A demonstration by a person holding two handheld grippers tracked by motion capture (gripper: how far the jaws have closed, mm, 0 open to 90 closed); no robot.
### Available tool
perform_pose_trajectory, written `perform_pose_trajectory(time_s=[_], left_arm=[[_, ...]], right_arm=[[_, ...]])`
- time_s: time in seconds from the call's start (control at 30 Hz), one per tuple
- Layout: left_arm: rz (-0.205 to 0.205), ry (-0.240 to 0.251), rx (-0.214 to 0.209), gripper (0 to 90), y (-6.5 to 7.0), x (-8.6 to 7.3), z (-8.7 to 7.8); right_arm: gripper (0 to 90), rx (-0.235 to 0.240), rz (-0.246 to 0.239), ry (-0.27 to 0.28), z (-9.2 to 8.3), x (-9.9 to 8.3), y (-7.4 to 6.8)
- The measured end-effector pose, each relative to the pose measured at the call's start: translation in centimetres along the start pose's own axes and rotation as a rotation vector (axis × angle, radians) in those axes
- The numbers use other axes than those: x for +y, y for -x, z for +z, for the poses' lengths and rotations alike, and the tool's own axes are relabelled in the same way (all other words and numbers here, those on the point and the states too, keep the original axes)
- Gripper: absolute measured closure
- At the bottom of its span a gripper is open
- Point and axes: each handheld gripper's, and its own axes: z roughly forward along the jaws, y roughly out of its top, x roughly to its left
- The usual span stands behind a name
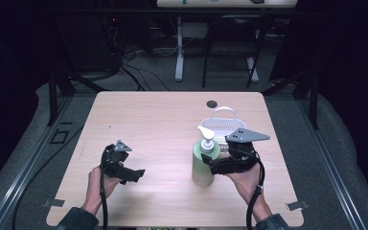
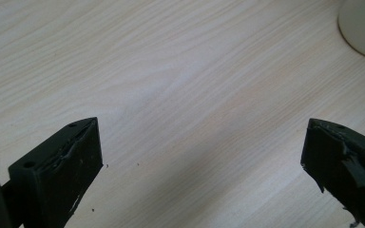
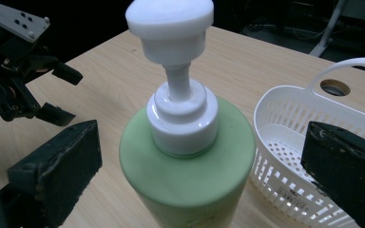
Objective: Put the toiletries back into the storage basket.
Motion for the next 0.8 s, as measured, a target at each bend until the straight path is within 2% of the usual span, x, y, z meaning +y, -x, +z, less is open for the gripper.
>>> perform_pose_trajectory(time_s=[0.17, 0.33, 0.43, 0.47, 0.57, 0.8], left_arm=[[0.002, 0.003, -0.003, 0.0, 0.0, 0.0, 0.0], [0.004, -0.004, -0.006, 0.0, 0.2, 0.1, 0.2], [0.022, -0.018, -0.01, 0.0, 0.3, 0.2, 0.3], [0.029, -0.02, -0.004, 0.0, 0.4, 0.2, 0.4], [0.044, -0.026, 0.002, 0.1, 0.5, 0.2, 0.4], [0.042, -0.02, -0.001, 0.0, 0.5, 0.2, 0.3]], right_arm=[[2.1, 0.007, 0.021, 0.022, 0.6, 0.1, 0.0], [14.3, 0.003, -0.005, 0.069, 0.3, 0.2, -0.8], [25.9, -0.008, -0.008, 0.088, 0.0, 0.3, -1.0], [32.2, -0.008, -0.004, 0.101, -0.1, 0.3, -1.0], [39.2, -0.002, 0.006, 0.126, -0.4, 0.4, -1.0], [49.0, 0.017, 0.015, 0.17, -0.5, 0.3, -1.2]])
